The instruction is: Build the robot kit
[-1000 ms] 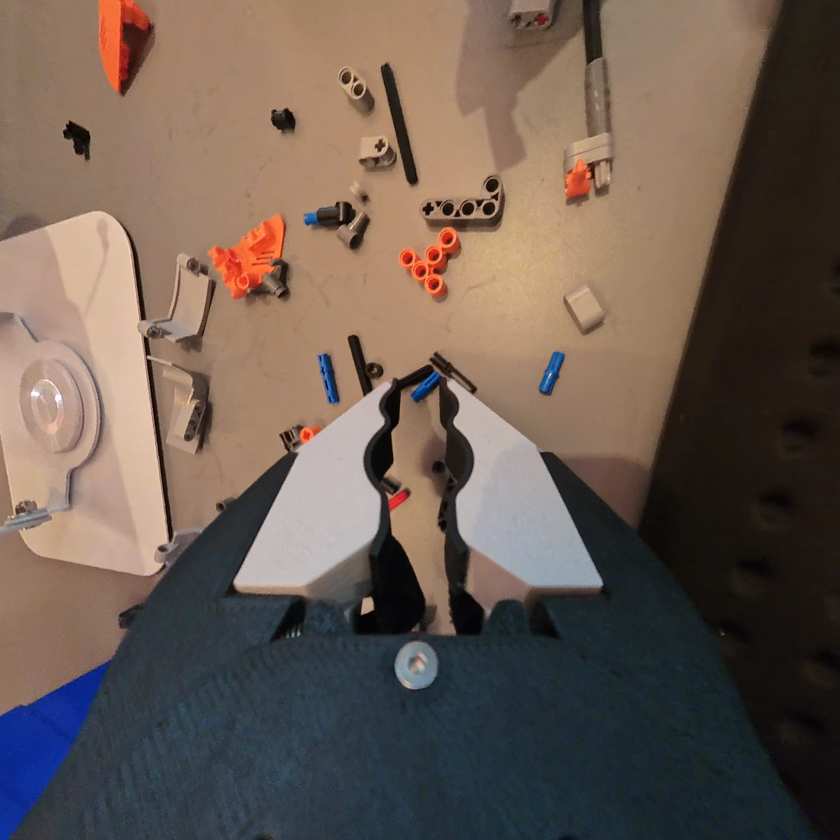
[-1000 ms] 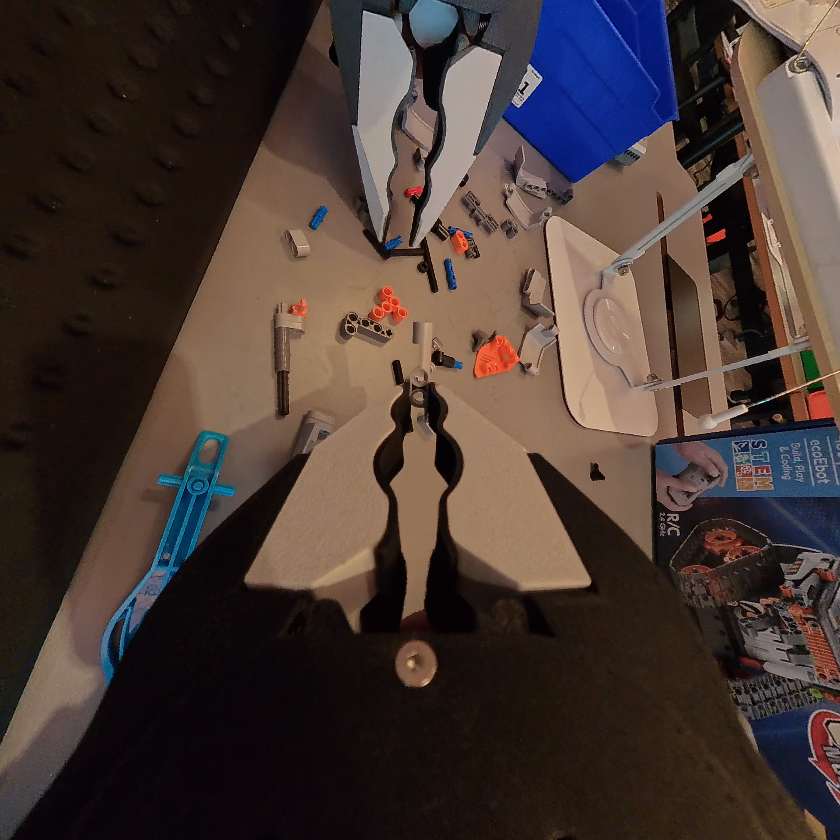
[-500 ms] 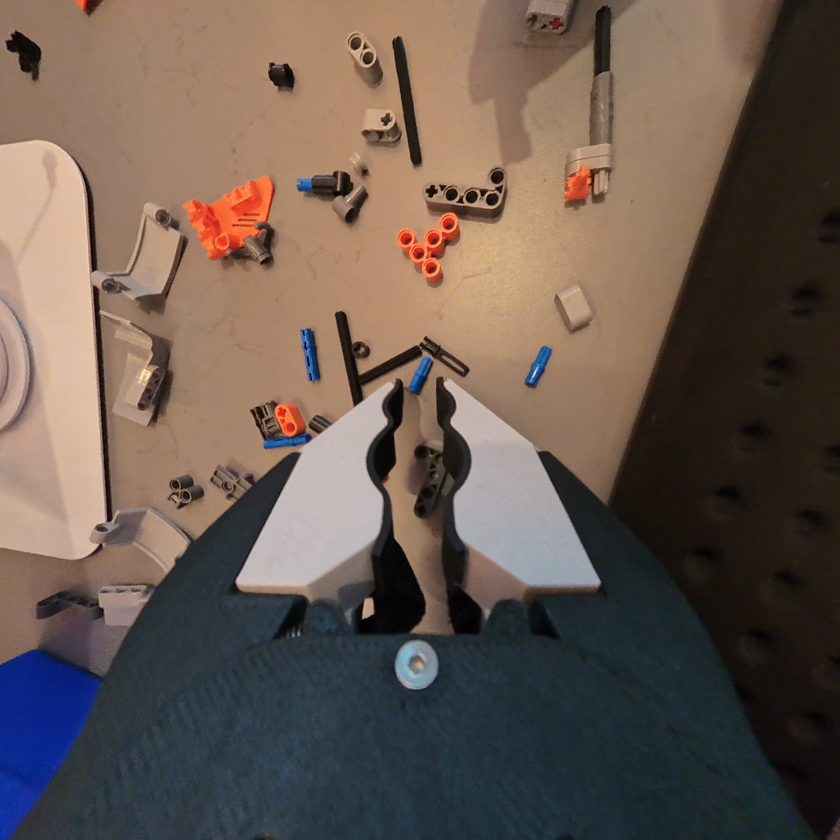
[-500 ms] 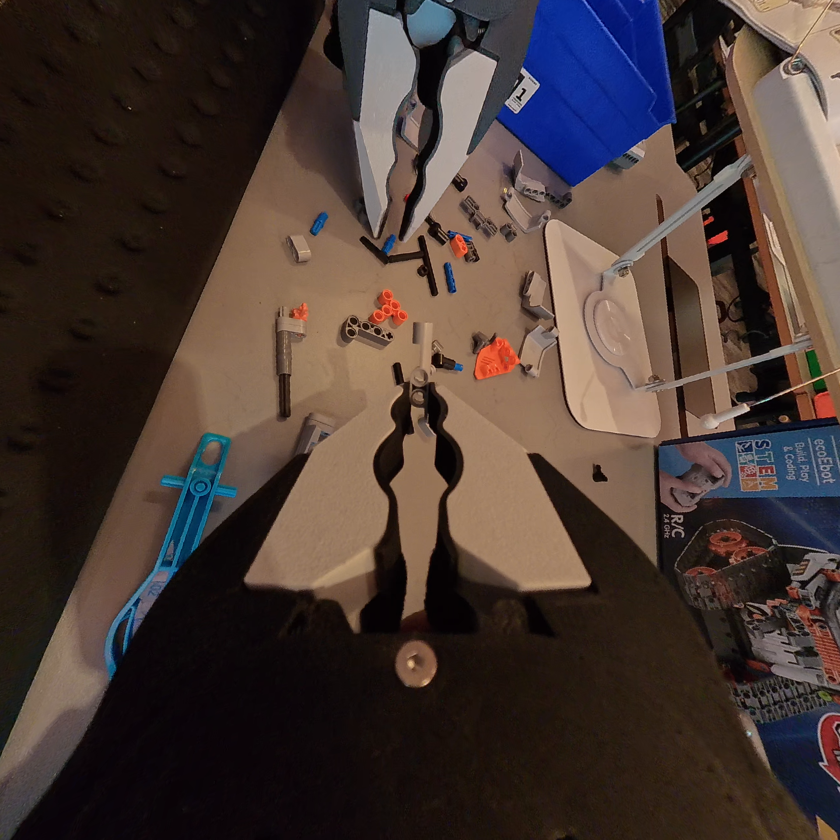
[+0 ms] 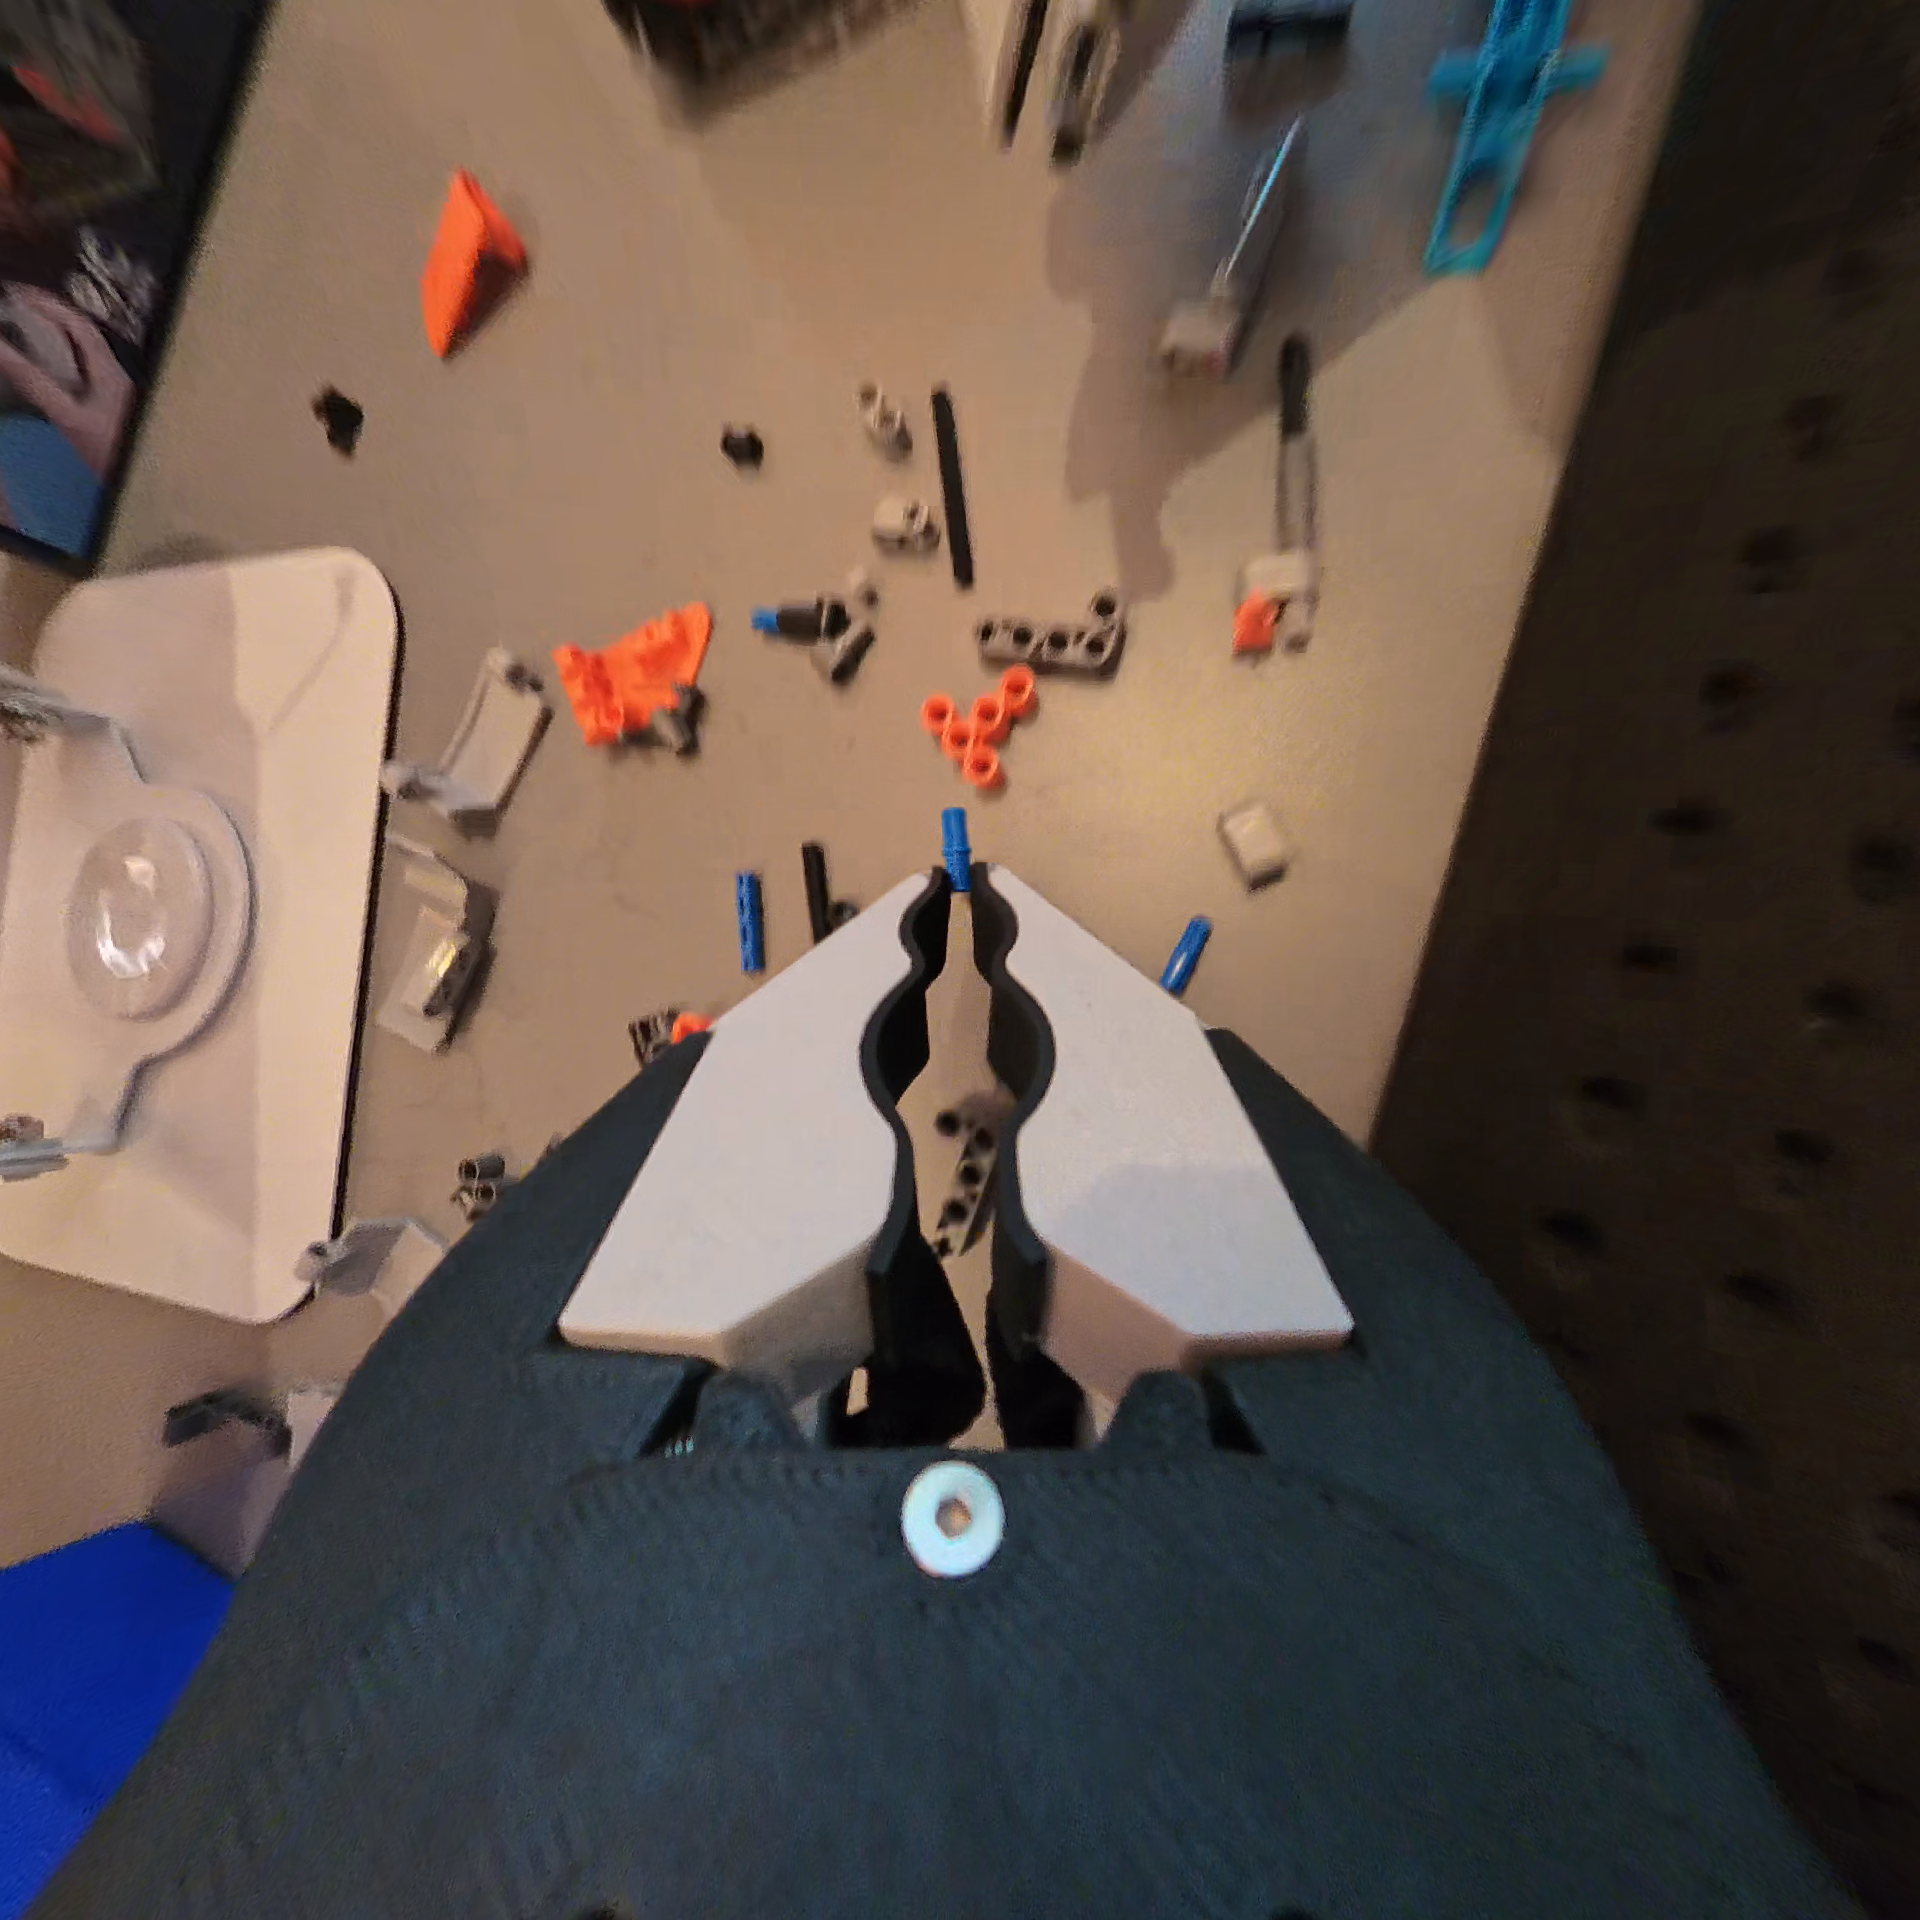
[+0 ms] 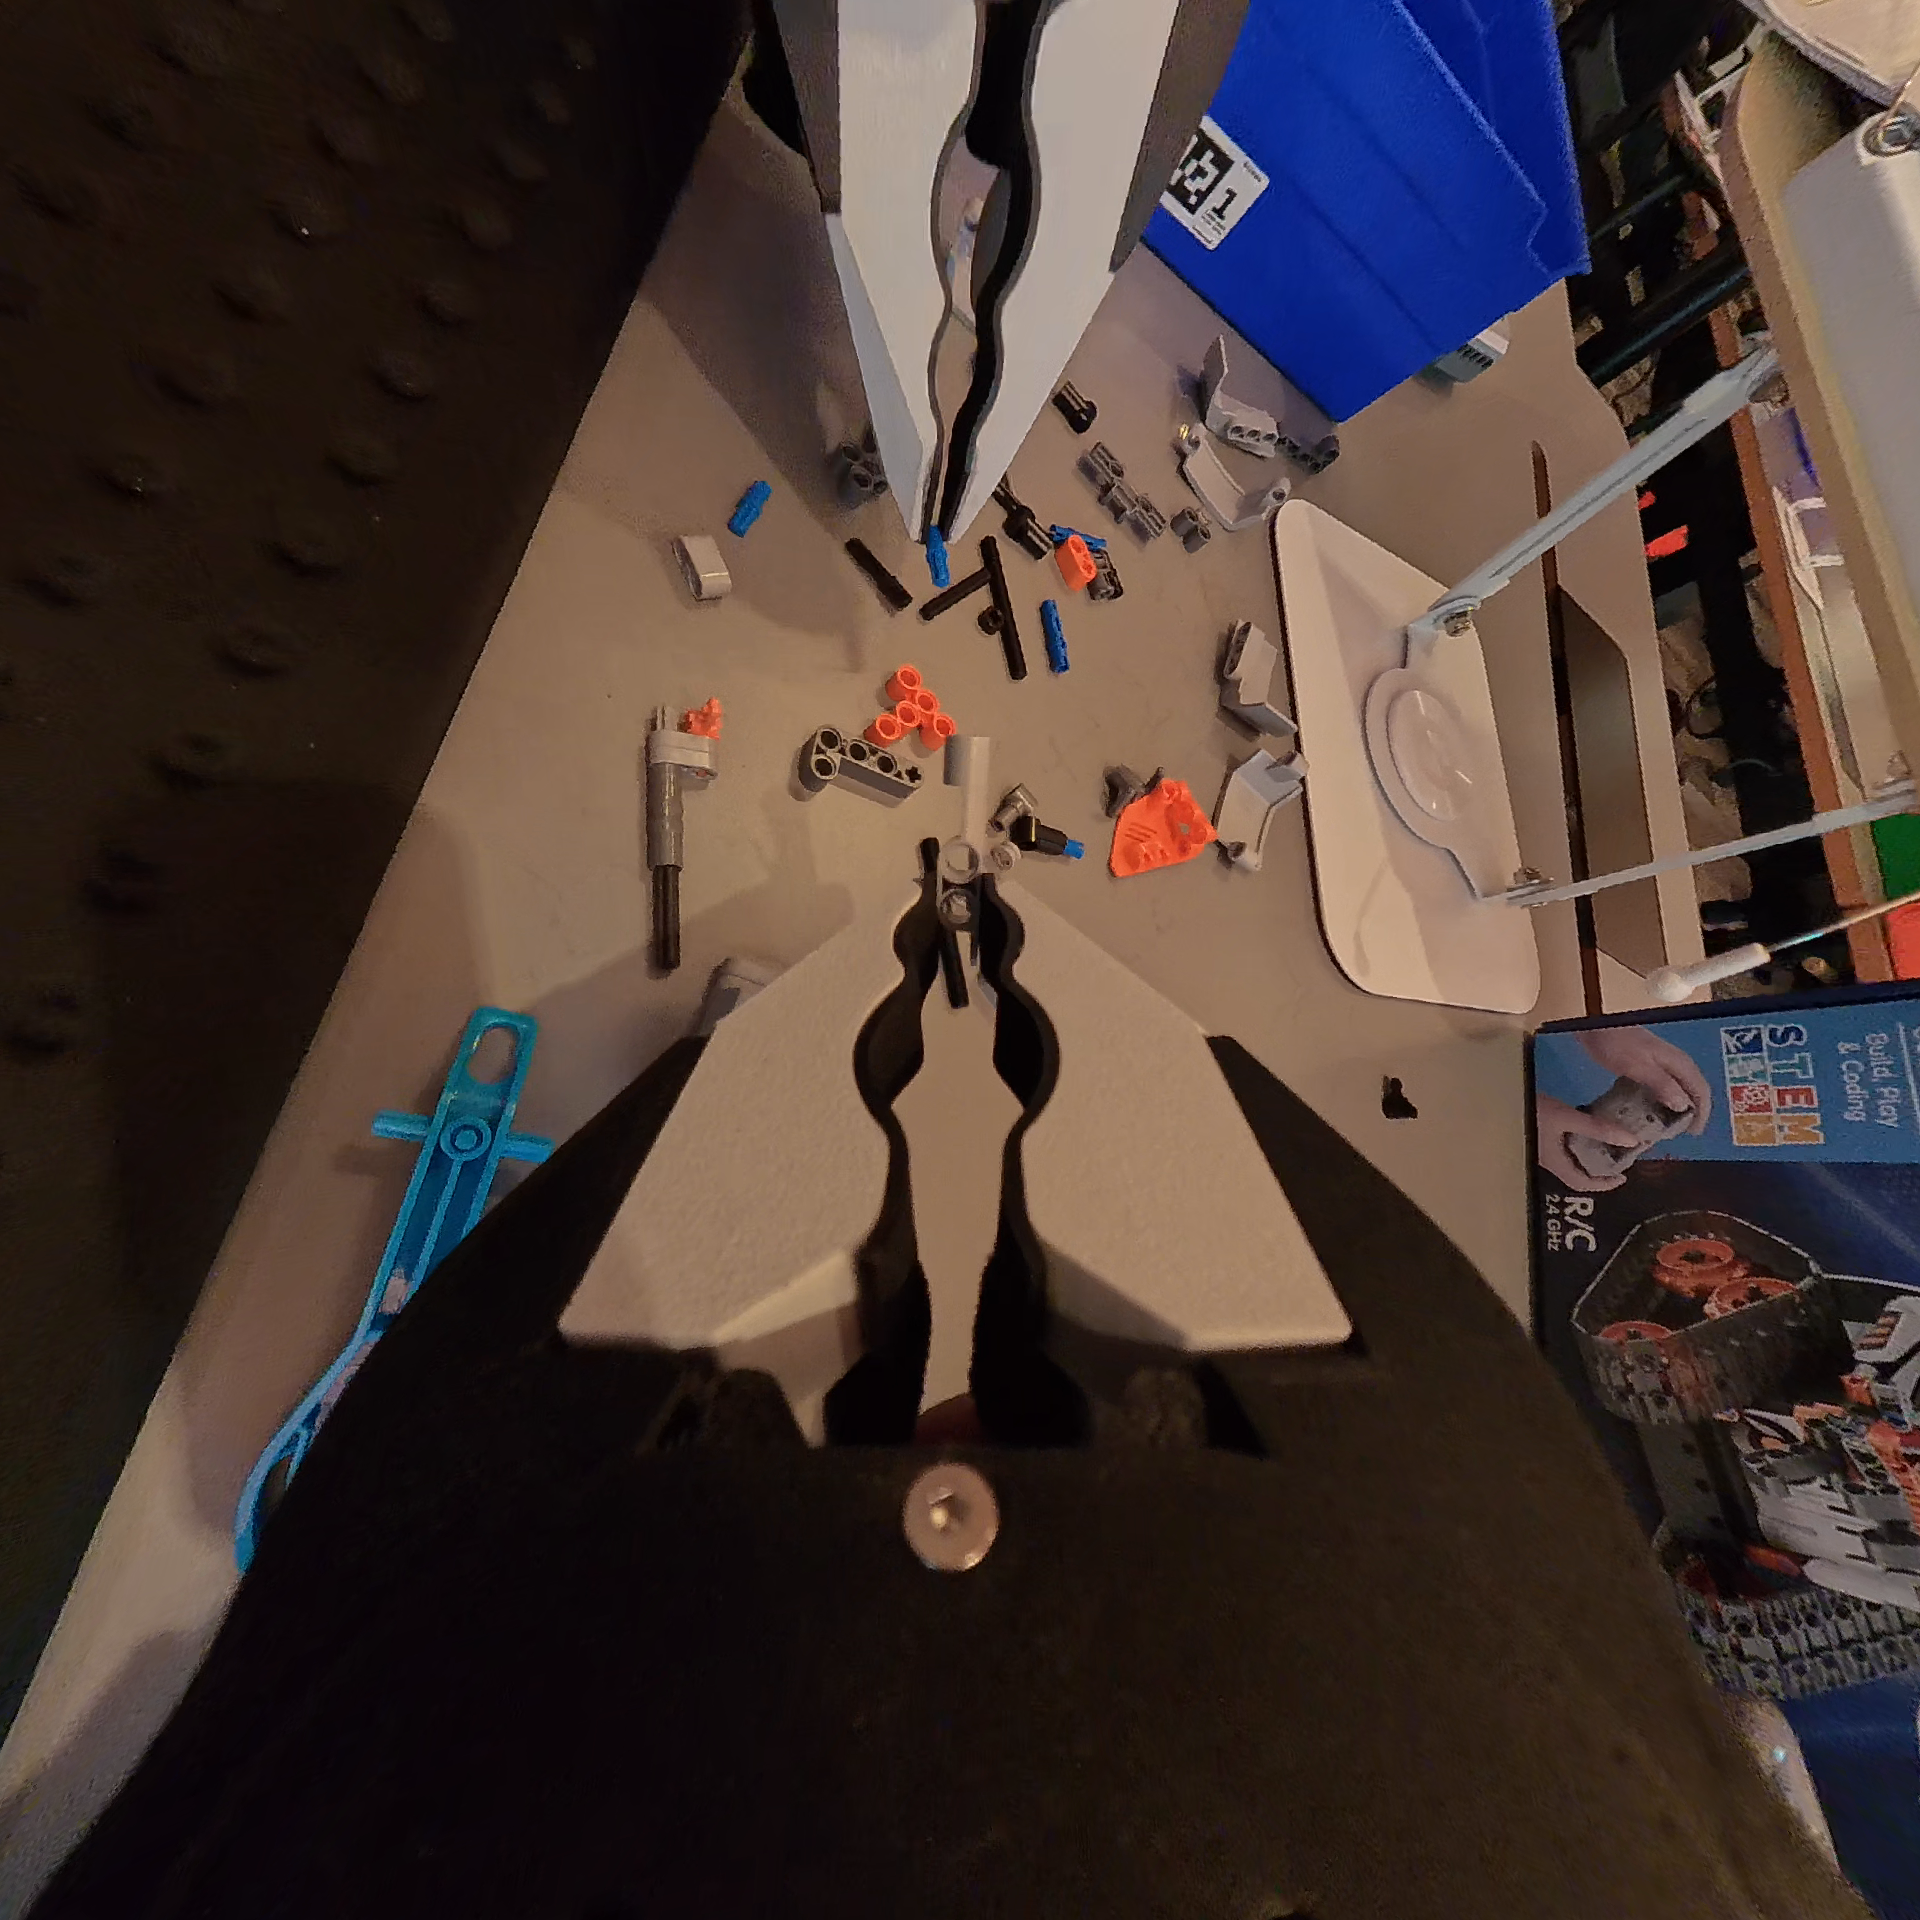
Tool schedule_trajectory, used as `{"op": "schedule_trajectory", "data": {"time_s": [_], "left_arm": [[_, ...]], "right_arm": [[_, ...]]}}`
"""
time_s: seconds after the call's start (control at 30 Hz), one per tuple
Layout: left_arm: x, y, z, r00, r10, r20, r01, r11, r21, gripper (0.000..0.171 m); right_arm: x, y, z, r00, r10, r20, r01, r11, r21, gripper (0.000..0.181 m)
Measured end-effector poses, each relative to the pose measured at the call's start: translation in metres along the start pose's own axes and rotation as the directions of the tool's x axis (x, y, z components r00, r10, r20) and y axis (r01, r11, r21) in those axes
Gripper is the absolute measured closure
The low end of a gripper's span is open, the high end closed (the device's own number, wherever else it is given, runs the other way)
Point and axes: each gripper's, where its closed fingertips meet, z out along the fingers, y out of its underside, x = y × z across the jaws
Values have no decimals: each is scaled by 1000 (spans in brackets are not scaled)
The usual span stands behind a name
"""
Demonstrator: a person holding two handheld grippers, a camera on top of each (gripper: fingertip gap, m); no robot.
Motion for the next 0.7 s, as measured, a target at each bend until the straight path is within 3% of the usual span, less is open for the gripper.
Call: {"op": "schedule_trajectory", "data": {"time_s": [0.3,0.7], "left_arm": [[27,-53,18,990,105,99,-113,990,82,170],[19,-56,29,939,224,262,-233,973,3,170]], "right_arm": [[-14,13,19,989,-149,-3,146,974,-173,177],[-14,27,29,981,-195,-7,185,940,-287,178]]}}
